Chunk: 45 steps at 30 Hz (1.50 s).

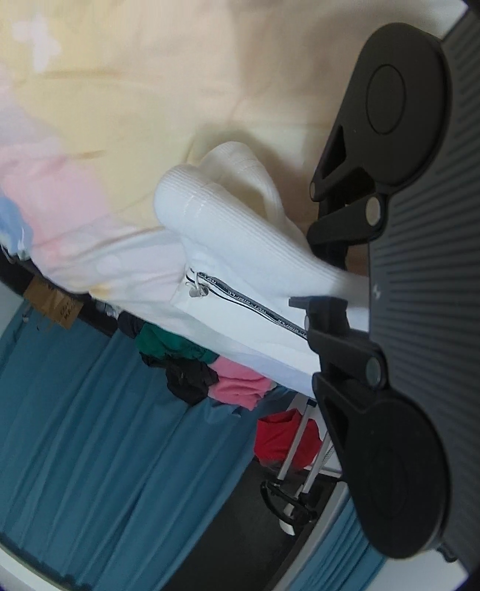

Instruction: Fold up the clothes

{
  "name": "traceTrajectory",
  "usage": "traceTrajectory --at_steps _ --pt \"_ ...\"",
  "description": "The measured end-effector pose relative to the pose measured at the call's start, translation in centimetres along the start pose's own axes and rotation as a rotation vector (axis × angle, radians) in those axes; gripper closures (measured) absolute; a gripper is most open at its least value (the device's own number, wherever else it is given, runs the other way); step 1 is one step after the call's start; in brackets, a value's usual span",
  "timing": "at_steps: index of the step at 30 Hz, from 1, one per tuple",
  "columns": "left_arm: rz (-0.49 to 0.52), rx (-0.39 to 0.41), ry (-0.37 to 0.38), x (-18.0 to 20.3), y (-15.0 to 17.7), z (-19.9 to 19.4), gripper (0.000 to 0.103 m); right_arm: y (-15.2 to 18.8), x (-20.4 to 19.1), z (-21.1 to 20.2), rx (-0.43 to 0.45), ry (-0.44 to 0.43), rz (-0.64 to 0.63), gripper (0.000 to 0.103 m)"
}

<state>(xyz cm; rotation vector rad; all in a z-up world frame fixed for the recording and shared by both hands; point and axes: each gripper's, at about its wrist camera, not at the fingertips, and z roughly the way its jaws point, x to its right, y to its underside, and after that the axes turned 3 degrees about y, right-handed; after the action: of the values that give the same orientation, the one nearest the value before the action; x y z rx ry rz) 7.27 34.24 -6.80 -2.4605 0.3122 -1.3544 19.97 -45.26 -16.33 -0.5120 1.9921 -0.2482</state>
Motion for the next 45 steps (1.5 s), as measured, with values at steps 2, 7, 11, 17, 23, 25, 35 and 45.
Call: traceTrajectory --at_steps 2,7,11,17,23,25,35,45 --pt "-0.014 -0.019 0.003 -0.6 -0.2 -1.3 0.098 -0.1 0.3 -1.4 0.005 0.007 0.03 0.092" --pt "-0.062 -0.075 -0.019 -2.7 0.4 -3.6 0.098 -0.4 1.1 -4.9 0.032 0.017 0.057 0.092" --pt "-0.042 -0.109 -0.08 -3.5 0.8 -3.5 0.098 -0.2 3.1 -5.1 0.007 0.058 0.12 0.092" --pt "0.056 -0.15 -0.175 -3.4 1.0 -2.5 0.09 0.1 5.5 -4.0 -0.045 0.071 0.221 0.089" --pt "0.153 -0.149 -0.225 -1.8 1.3 -2.7 0.075 0.2 7.1 -2.6 -0.093 0.027 0.314 0.081" --pt "0.193 -0.14 -0.243 -0.8 1.5 -3.0 0.06 0.2 7.0 -2.2 -0.091 0.026 0.299 0.073" --pt "0.478 -0.011 -0.292 5.0 5.4 -6.1 0.034 -0.6 6.8 -1.8 -0.008 -0.093 0.278 0.07" --pt "0.702 -0.085 -0.123 9.2 12.0 -4.6 0.03 0.2 7.5 -0.6 -0.003 -0.006 0.256 0.073"
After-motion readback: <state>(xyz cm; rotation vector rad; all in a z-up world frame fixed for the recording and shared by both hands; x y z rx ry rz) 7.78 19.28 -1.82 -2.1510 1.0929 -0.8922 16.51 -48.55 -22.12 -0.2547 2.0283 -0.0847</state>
